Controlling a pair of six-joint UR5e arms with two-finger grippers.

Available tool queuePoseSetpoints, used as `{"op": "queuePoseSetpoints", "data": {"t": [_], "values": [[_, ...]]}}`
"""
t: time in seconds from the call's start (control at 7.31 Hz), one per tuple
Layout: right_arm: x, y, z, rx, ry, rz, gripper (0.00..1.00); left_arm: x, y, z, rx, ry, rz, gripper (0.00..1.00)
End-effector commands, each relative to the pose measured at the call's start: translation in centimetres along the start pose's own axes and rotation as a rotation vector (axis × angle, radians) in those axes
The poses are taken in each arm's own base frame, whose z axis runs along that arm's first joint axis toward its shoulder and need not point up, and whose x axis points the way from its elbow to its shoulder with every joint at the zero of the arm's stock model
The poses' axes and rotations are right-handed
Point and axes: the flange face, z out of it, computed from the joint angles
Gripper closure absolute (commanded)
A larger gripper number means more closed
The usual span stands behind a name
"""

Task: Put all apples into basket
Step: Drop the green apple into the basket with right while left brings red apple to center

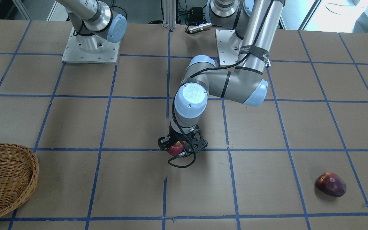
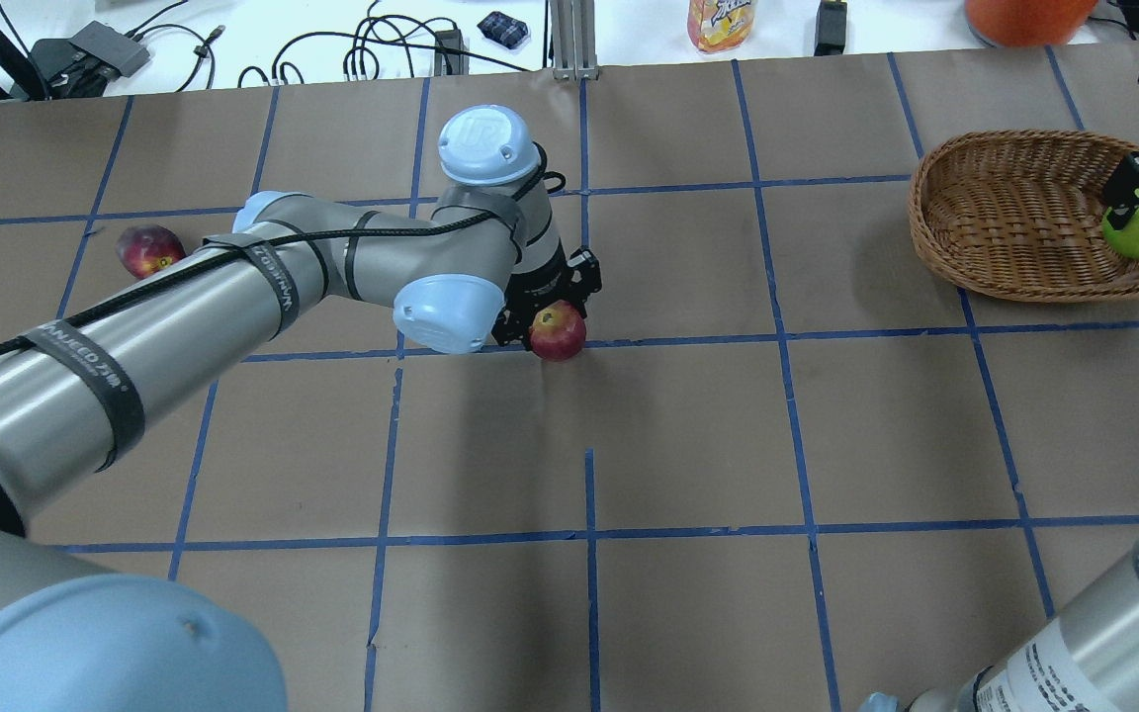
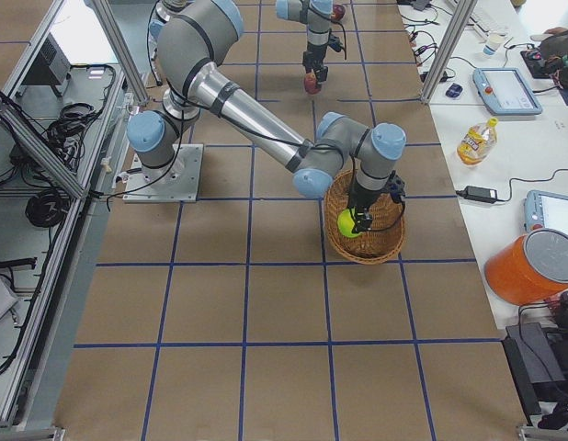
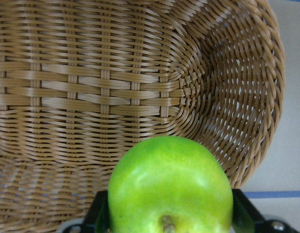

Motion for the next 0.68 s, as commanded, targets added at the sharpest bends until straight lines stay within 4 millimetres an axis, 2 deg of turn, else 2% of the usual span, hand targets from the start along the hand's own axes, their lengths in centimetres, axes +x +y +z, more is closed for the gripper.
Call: {"op": "queuePoseSetpoints", "data": {"t": [0.0, 0.14, 0.27, 0.41, 0.55], "values": [[1.5, -2.0, 2.9, 0.009, 0.004, 0.005, 1.00, 1.4, 0.4, 1.4, -0.006, -0.004, -0.007, 0.38], [1.8, -2.5, 3.1, 0.024, 0.014, 0.009, 0.99, 1.6, 0.3, 1.1, 0.001, 0.004, -0.005, 0.00], [1.8, -2.5, 3.1, 0.026, 0.015, 0.017, 0.76, 2.3, -0.7, -0.8, -0.001, 0.055, -0.009, 0.00], [1.6, -2.6, 3.1, 0.027, 0.011, 0.020, 0.30, 1.5, -2.8, -3.6, -0.001, 0.084, 0.009, 0.00], [1.4, -2.7, 3.2, 0.042, -0.014, 0.068, 0.00, -0.9, -5.8, -6.2, -0.020, 0.061, 0.058, 0.00]]}}
